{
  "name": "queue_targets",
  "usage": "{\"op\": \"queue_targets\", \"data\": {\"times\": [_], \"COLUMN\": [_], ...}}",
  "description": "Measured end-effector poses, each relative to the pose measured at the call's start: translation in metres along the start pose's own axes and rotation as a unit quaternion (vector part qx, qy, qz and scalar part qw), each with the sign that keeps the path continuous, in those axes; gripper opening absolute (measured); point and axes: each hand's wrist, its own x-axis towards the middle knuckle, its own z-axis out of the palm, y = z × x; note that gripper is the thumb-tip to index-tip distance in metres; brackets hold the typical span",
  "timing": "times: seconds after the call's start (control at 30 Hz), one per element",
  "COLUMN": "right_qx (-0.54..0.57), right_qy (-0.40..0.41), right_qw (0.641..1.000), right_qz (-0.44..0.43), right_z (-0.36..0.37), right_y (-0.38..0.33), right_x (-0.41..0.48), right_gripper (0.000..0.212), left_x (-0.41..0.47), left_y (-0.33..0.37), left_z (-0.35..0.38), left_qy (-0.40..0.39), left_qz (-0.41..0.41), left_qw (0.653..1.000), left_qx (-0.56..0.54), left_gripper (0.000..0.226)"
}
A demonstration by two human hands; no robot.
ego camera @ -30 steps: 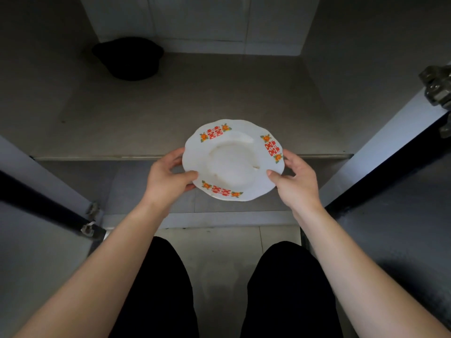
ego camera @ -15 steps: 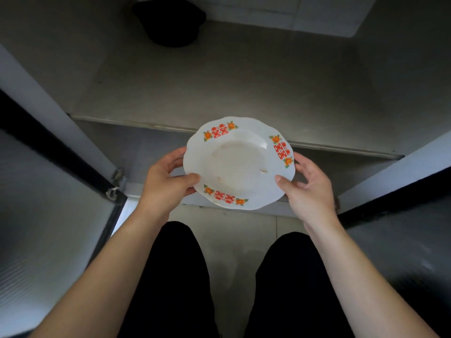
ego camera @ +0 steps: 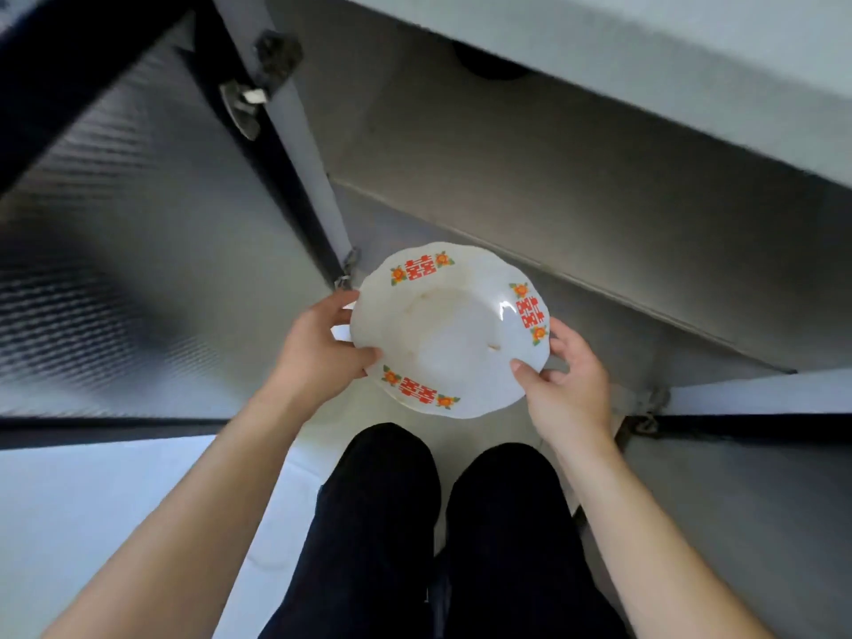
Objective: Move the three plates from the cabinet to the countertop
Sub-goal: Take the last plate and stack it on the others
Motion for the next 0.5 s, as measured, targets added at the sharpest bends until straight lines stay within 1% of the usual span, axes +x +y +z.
{"op": "queue_targets", "data": {"times": [0.1, 0.17, 0.23, 0.37, 0.5], "right_qx": [-0.023, -0.033, -0.038, -0.035, -0.020], "right_qy": [-0.037, -0.055, -0.065, -0.073, -0.071], "right_qw": [0.999, 0.998, 0.997, 0.997, 0.996], "right_qz": [0.018, 0.017, 0.011, -0.009, -0.042], "right_z": [-0.009, -0.018, -0.030, -0.056, -0.088], "right_y": [-0.049, -0.082, -0.116, -0.178, -0.233], "right_x": [-0.048, -0.080, -0.108, -0.147, -0.173], "right_gripper": [0.052, 0.051, 0.051, 0.051, 0.056], "left_x": [-0.050, -0.084, -0.117, -0.171, -0.214], "left_y": [0.032, 0.056, 0.084, 0.139, 0.200], "left_z": [-0.035, -0.057, -0.076, -0.101, -0.110], "left_qy": [0.017, 0.033, 0.031, 0.021, 0.026], "left_qz": [-0.028, -0.050, -0.060, -0.057, -0.023], "left_qw": [0.999, 0.998, 0.998, 0.998, 0.999], "left_qx": [-0.001, -0.012, -0.011, -0.014, -0.023], "left_gripper": [0.064, 0.063, 0.064, 0.064, 0.061]}}
